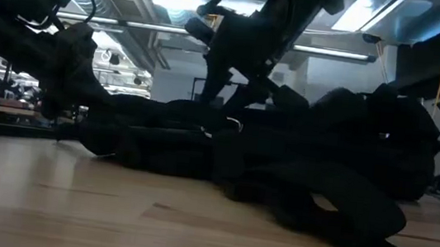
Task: Unpack backpack
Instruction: Close the black bag
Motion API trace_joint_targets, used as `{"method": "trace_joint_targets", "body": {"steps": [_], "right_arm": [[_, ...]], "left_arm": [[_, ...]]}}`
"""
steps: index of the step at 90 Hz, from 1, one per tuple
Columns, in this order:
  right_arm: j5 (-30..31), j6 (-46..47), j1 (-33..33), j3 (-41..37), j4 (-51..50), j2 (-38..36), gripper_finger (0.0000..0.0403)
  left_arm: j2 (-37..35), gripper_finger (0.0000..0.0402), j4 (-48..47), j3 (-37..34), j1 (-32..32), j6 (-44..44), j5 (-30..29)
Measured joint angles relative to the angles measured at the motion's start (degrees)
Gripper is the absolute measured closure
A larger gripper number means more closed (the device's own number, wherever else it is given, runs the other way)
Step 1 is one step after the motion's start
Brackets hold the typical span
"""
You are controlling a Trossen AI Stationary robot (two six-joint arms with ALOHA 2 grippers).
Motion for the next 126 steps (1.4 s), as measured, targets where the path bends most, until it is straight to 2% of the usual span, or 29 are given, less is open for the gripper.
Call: {"method": "trace_joint_targets", "body": {"steps": [30,55,97,118,126], "right_arm": [[-1.60,1.84,0.02,0.00,-0.26,0.00,0.0398],[-1.57,3.64,0.21,0.00,-0.78,0.00,0.0402],[1.15,12.95,3.52,0.15,-8.21,-2.87,0.0403],[-0.84,19.91,5.82,-0.13,-18.37,-5.23,0.0401],[-0.77,20.96,6.69,-0.13,-19.08,-5.25,0.0401]], "left_arm": [[0.00,0.0401,-0.04,0.00,0.02,0.33,0.00],[0.00,0.0401,-0.04,0.00,0.01,0.35,0.00],[-0.07,0.0401,0.71,0.09,-0.04,1.05,0.41],[-0.06,0.0401,-0.41,-0.07,0.11,1.46,-2.51],[-0.04,0.0401,-0.44,-0.07,0.17,1.46,-3.20]]}}
